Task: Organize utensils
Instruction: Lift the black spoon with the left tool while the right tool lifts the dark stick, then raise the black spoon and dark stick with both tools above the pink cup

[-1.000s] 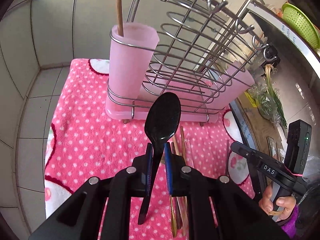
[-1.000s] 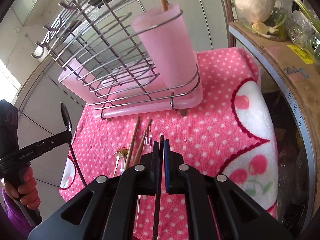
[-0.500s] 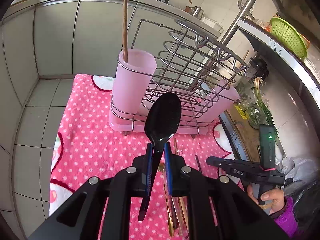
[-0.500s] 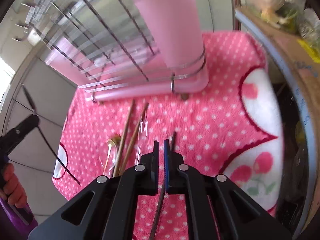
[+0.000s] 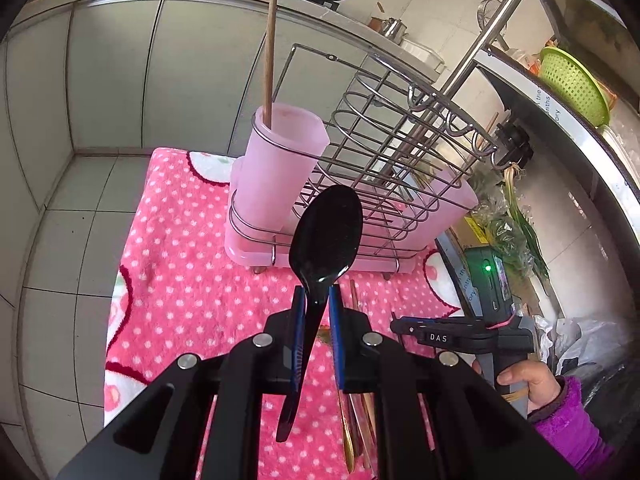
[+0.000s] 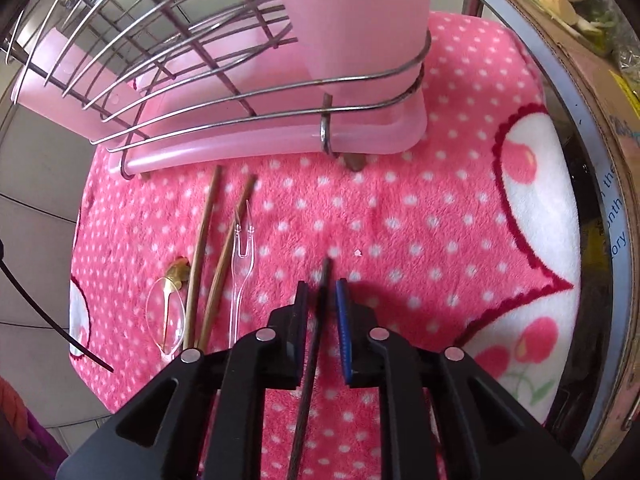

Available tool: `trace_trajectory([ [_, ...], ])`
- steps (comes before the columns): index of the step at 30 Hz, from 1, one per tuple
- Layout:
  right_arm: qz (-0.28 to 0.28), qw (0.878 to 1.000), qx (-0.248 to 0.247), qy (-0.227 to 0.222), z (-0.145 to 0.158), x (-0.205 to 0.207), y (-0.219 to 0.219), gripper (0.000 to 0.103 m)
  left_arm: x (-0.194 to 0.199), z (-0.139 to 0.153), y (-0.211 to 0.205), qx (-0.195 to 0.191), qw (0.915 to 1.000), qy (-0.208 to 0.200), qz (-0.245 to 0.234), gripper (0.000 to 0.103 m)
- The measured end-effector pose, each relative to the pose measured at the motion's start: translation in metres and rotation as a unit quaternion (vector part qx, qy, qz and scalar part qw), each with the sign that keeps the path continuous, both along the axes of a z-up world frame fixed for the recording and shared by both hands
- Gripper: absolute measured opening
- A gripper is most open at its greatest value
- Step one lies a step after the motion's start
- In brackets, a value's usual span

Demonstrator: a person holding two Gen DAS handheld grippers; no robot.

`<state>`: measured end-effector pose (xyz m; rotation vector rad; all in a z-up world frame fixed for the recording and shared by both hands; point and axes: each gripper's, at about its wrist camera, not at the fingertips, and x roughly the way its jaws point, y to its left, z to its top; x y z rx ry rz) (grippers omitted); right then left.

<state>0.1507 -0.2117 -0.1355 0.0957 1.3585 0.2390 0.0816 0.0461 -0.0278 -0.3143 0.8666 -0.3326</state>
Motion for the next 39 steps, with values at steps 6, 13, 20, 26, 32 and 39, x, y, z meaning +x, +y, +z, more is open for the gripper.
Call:
trace_trajectory([
  [6, -0.001, 0.999, -0.007, -0.039, -0.004, -0.005, 0.011, 0.008, 0.000, 0.005, 0.004, -0.007, 0.9999, -0.007, 0.005, 0.011],
  [13, -0.039, 0.991, 0.073, -0.106, 0.021, -0.036, -0.011, 0.005, -0.006, 0.015, 0.007, 0.000, 0.9996, -0.025, 0.016, 0.011],
  [20, -0.056, 0.968, 0.089, -0.228, 0.078, -0.079, -0.027, 0.004, -0.016, 0.028, 0.011, -0.009, 0.9978, -0.054, 0.037, 0.011],
  [26, -0.077, 0.948, 0.111, -0.287, 0.114, -0.100, -0.050, 0.004, -0.027, 0.040, 0.014, -0.020, 0.9958, -0.075, 0.049, 0.011],
  [32, -0.085, 0.934, 0.104, -0.331, 0.140, -0.118, -0.063, 0.004, -0.035, 0.051, 0.012, -0.021, 0.9935, -0.097, 0.055, 0.011],
  [39, -0.077, 0.927, 0.104, -0.352, 0.153, -0.122, -0.064, 0.004, -0.042, 0.065, 0.012, -0.022, 0.9904, -0.122, 0.061, 0.011],
])
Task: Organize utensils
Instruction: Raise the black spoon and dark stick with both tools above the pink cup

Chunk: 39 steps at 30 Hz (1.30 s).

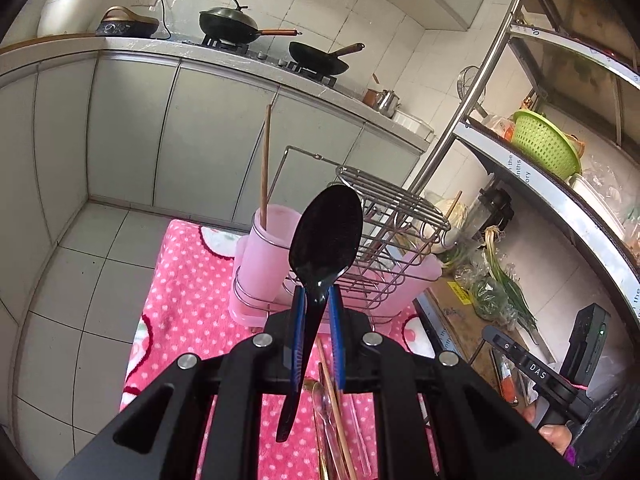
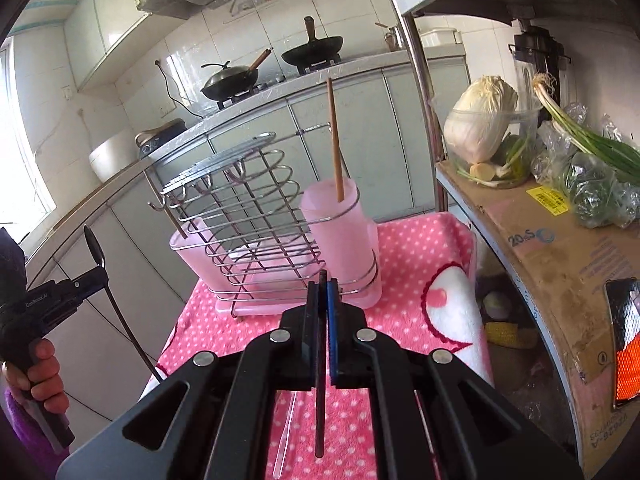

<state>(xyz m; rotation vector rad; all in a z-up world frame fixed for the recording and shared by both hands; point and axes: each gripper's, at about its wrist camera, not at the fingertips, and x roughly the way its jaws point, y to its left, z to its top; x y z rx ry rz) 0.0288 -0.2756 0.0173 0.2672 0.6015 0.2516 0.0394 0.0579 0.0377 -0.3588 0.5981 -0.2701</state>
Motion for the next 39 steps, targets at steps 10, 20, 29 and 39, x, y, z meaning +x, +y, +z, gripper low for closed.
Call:
trace_trajectory([
  [10, -0.002, 0.996, -0.010, -0.083, 0.066, 0.012, 0.001, 0.004, 0.009, 0.057, 0.002, 0.010, 0.9958, -0.089, 0.020, 0.011],
  [20, -0.020, 0.984, -0.009, -0.179, 0.129, 0.040, 0.001, 0.004, 0.047, 0.101, 0.004, -0.006, 0.9868, -0.156, 0.043, 0.011],
  [29, -0.030, 0.982, -0.023, -0.182, 0.127, 0.092, 0.005, 0.004, 0.092, 0.089, -0.004, 0.023, 0.9819, -0.177, 0.065, 0.011],
  [39, -0.034, 0.984, -0.033, -0.171, 0.105, 0.121, 0.008, 0.004, 0.122, 0.037, -0.009, 0.029, 0.9861, -0.151, 0.062, 0.011],
])
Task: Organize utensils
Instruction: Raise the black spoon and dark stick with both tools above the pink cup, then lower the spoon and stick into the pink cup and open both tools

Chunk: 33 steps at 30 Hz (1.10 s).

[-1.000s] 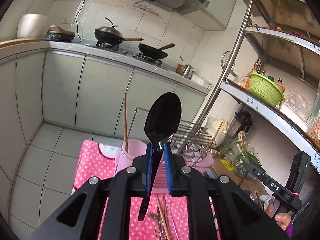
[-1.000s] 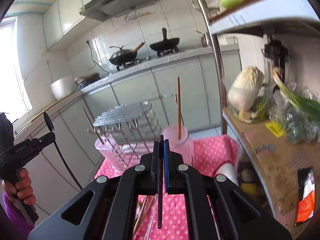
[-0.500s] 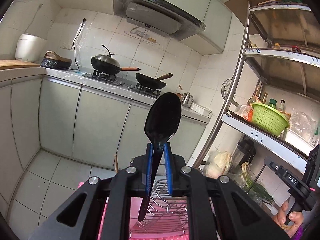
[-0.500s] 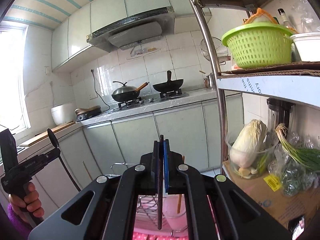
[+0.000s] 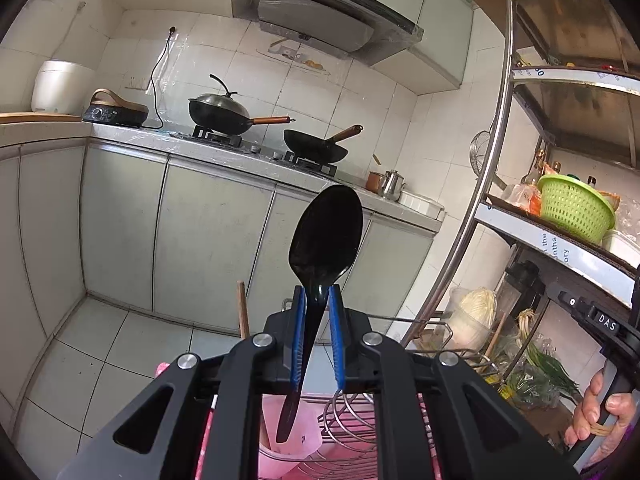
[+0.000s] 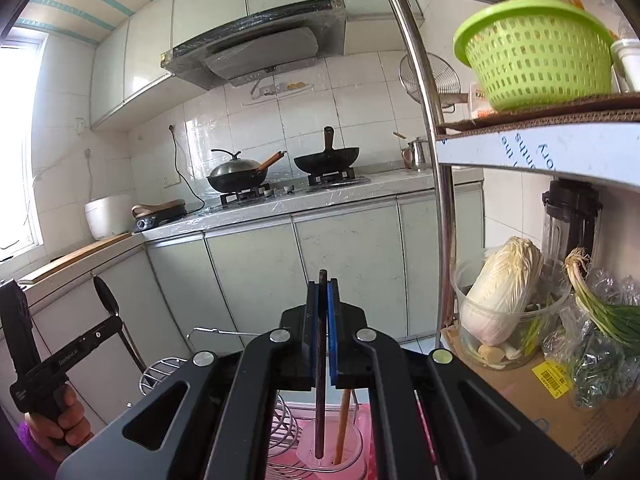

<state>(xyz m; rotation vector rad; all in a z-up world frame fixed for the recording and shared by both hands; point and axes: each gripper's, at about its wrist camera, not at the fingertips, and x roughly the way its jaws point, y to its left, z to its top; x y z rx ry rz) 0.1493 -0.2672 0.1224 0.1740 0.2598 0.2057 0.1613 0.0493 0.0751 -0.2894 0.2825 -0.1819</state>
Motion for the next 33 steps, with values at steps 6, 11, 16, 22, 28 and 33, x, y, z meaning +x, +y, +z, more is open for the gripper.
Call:
trace_trajectory([
  [6, -0.006, 1.000, -0.015, 0.020, -0.021, 0.013, 0.006, 0.004, 0.002, -0.025, -0.003, 0.003, 0.9997, 0.023, -0.011, 0.011],
  [11, 0.001, 0.998, -0.020, 0.056, -0.045, 0.015, 0.010, 0.004, 0.003, -0.040, -0.006, 0.009, 0.9990, 0.040, -0.016, 0.011],
  [16, 0.004, 0.996, -0.031, 0.084, -0.067, 0.015, 0.013, 0.004, 0.004, -0.048, -0.008, 0.017, 0.9984, 0.051, -0.016, 0.011],
  [22, 0.008, 0.994, -0.037, 0.105, -0.079, 0.018, 0.017, 0.004, 0.008, -0.053, -0.007, 0.026, 0.9973, 0.067, -0.013, 0.011],
  [28, 0.007, 0.993, -0.041, 0.113, -0.078, 0.018, 0.019, 0.004, 0.011, -0.057, -0.008, 0.033, 0.9961, 0.080, -0.015, 0.012],
  [33, 0.007, 0.991, -0.029, 0.127, -0.078, 0.021, 0.016, 0.005, 0.011, -0.057, -0.009, 0.039, 0.9956, 0.085, -0.006, 0.013],
])
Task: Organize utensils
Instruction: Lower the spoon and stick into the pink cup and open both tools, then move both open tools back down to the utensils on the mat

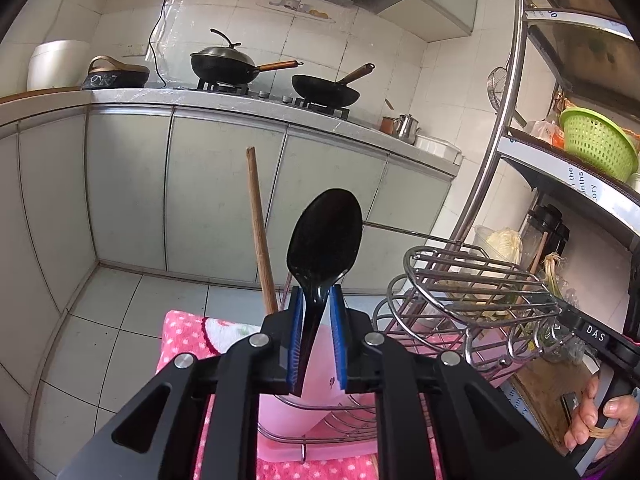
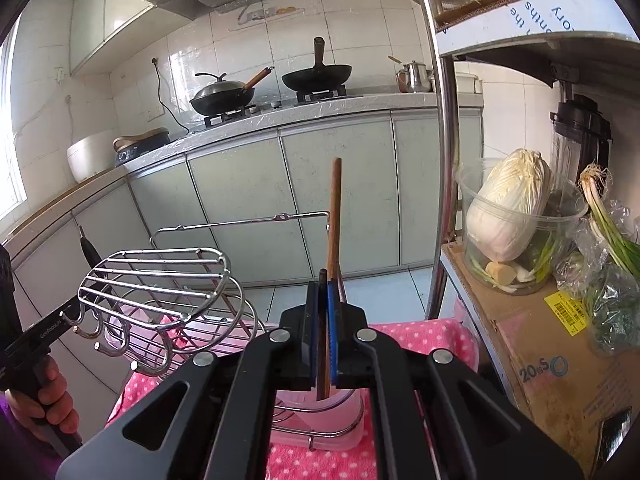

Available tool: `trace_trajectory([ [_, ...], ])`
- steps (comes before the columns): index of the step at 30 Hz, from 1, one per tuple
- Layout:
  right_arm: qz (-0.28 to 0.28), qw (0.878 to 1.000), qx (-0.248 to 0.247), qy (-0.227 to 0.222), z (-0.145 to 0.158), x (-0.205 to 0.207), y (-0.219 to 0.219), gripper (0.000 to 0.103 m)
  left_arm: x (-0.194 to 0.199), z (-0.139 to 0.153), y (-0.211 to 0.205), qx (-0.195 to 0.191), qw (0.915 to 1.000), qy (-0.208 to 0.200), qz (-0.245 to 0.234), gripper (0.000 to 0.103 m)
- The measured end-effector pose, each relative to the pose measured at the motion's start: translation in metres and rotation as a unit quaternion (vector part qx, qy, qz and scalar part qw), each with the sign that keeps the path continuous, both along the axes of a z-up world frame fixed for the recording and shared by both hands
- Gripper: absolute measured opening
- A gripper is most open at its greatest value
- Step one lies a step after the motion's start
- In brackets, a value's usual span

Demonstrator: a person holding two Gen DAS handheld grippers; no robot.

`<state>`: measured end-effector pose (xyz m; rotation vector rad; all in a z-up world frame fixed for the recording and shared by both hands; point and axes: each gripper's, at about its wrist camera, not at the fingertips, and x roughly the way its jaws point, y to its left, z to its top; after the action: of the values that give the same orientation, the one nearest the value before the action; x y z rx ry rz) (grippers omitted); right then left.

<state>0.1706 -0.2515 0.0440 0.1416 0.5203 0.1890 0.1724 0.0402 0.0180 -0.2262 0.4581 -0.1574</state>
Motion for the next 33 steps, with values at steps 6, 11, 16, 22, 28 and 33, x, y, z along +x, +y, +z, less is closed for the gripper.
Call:
trace_trajectory([
  [6, 0.002, 1.000, 0.014, -0.001, 0.003, -0.002, -0.004, 0.036, 0.000, 0.004, 0.001, 0.004, 1.0000, 0.004, 0.004, 0.033],
  [11, 0.005, 1.000, 0.010, -0.011, 0.011, -0.009, -0.005, 0.040, -0.004, 0.014, 0.004, -0.002, 1.0000, -0.005, 0.005, 0.036],
  [16, 0.004, 1.000, 0.008, -0.019, 0.016, -0.021, -0.004, 0.040, -0.017, 0.024, 0.002, -0.003, 0.9999, -0.015, 0.002, 0.036],
  [22, 0.004, 1.000, 0.007, -0.024, 0.020, -0.047, -0.004, 0.040, -0.042, 0.034, -0.004, 0.001, 0.9997, -0.024, -0.010, 0.037],
  [28, 0.003, 1.000, 0.017, -0.010, 0.010, -0.077, -0.008, 0.040, -0.070, 0.036, -0.008, -0.002, 0.9995, -0.018, -0.028, 0.037],
  [33, 0.010, 0.999, 0.021, 0.026, -0.009, -0.096, -0.006, 0.040, -0.088, 0.024, -0.011, 0.002, 0.9990, 0.016, -0.041, 0.037],
])
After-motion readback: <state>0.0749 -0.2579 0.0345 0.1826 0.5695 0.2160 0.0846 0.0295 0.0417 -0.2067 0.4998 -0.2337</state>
